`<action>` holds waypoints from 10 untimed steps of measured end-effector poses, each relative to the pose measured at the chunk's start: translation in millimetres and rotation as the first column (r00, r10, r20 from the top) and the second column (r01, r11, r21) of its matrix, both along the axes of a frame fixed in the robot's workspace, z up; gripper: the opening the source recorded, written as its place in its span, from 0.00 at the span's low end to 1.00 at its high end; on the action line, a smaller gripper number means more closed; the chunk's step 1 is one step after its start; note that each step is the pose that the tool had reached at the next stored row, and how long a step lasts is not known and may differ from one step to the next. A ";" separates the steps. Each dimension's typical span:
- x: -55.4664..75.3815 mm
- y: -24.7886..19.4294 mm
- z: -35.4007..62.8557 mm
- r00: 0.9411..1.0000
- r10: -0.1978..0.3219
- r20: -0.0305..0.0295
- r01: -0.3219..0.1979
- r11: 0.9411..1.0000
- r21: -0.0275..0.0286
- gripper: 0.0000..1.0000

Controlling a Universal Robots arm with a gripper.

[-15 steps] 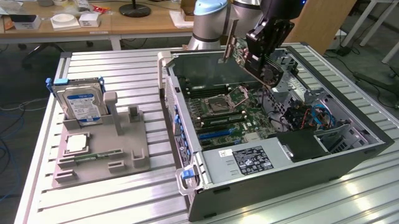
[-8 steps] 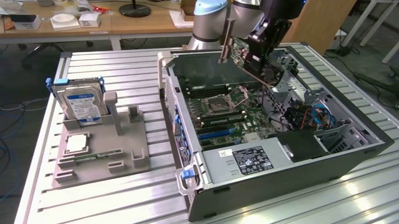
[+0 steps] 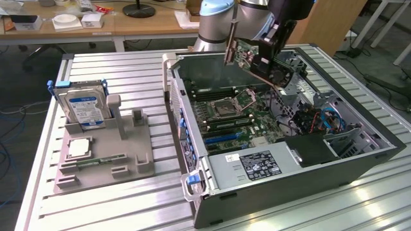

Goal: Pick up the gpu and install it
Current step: 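Insert the gpu into the slot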

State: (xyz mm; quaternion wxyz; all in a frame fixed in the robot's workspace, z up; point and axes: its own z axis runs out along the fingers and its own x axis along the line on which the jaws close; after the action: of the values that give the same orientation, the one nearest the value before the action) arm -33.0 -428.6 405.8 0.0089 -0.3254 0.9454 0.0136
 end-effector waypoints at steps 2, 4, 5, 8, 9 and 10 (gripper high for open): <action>0.0 0.0 0.0 0.999 0.032 0.000 -0.032 0.999 0.000 0.27; 0.0 0.0 0.0 0.998 0.061 0.000 -0.061 0.998 0.000 0.27; 0.0 0.0 0.0 0.997 0.076 0.000 -0.076 0.997 0.000 0.27; 0.0 0.0 0.0 0.992 0.125 0.000 -0.125 0.992 0.000 0.27; 0.0 0.0 0.0 0.990 0.141 0.000 -0.141 0.990 0.000 0.27; 0.0 0.0 0.0 0.988 0.157 0.000 -0.157 0.988 0.000 0.27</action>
State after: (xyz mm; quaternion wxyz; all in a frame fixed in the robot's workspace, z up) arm -33.0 -428.6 405.8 0.0078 -0.3989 0.9168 0.0142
